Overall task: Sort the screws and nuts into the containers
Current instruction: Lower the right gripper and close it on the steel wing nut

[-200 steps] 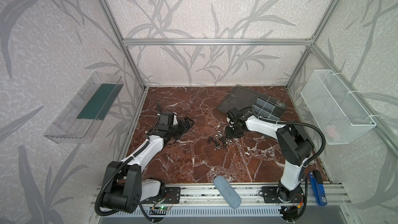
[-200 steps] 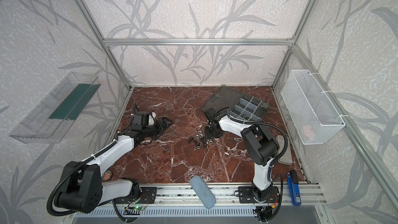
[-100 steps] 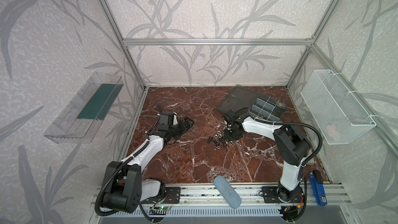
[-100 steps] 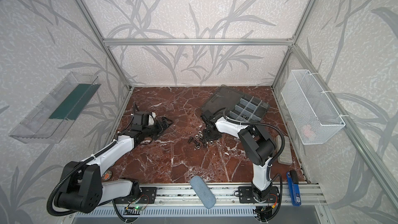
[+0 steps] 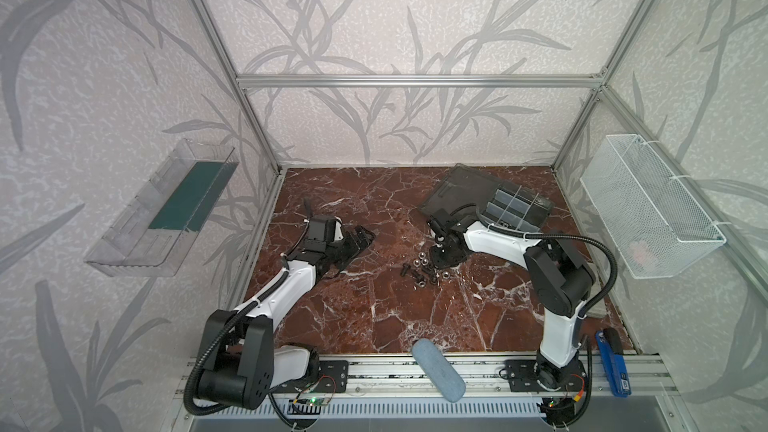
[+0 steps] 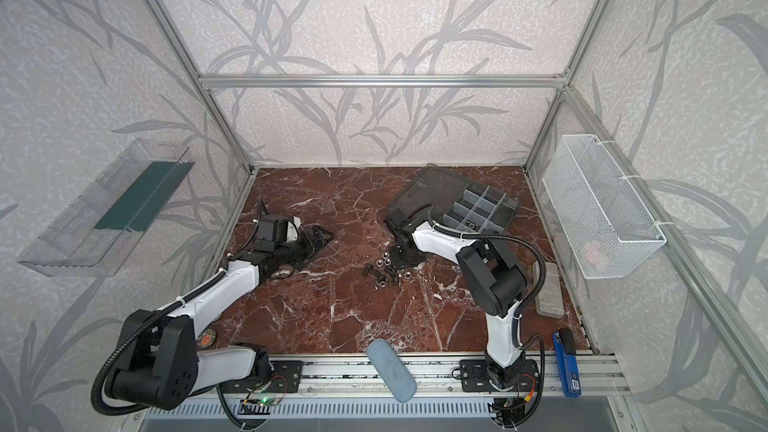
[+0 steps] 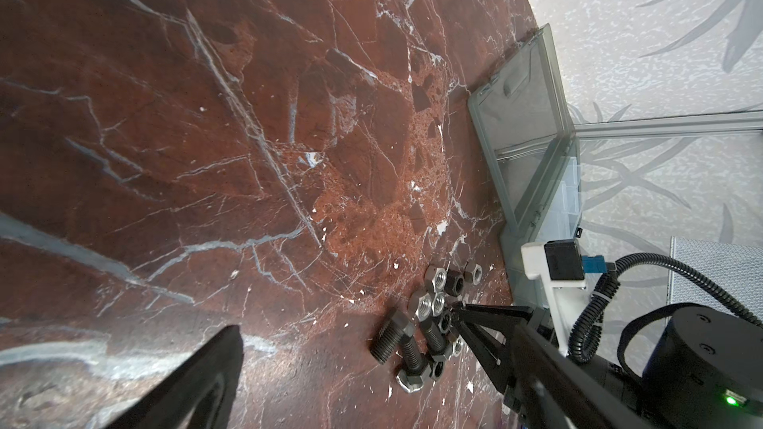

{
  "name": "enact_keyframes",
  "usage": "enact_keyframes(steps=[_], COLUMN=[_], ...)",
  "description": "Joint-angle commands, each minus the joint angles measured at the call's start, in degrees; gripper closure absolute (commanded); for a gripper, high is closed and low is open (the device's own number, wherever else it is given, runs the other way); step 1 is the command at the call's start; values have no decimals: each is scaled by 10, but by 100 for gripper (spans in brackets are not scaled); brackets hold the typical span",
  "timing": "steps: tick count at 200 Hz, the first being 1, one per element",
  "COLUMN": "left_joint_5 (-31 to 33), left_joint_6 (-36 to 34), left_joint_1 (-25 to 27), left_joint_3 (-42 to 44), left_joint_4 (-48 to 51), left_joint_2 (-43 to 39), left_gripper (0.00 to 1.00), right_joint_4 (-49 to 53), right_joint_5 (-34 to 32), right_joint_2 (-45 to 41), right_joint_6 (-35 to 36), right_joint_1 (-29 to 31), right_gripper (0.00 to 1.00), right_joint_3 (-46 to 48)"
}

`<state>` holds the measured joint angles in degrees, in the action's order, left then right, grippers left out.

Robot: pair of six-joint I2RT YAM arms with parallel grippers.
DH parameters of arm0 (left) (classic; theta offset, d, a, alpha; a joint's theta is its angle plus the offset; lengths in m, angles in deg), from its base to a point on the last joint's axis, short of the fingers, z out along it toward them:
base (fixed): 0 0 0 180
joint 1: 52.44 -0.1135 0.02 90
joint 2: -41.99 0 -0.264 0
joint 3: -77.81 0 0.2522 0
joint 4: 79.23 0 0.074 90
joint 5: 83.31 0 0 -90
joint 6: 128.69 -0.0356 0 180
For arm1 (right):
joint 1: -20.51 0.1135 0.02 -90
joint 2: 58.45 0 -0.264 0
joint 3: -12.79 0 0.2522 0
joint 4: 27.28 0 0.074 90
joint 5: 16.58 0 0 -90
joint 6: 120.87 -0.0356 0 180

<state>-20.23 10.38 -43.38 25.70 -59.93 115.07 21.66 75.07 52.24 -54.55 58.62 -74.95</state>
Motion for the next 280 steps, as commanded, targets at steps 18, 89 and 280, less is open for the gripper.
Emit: enact_keyframes(steps=[18,89,280], left_joint_5=[-3,-4,-2], left_joint_6=[-5,-5,-5], left_joint_1=[2,2,2], left_joint_3=[-1,1,6], left_joint_4=[-5,-6,-1], left_joint_2=[4,4,-8], left_gripper=[1,0,0], right_joint_4=[26,28,47], right_joint_5=[-9,-11,-39], right_joint_2=[33,33,-5], right_joint_6=[9,11,20], right_joint_1=[2,3,3], right_gripper=[92,94,80], right_joint_3=[1,4,-13])
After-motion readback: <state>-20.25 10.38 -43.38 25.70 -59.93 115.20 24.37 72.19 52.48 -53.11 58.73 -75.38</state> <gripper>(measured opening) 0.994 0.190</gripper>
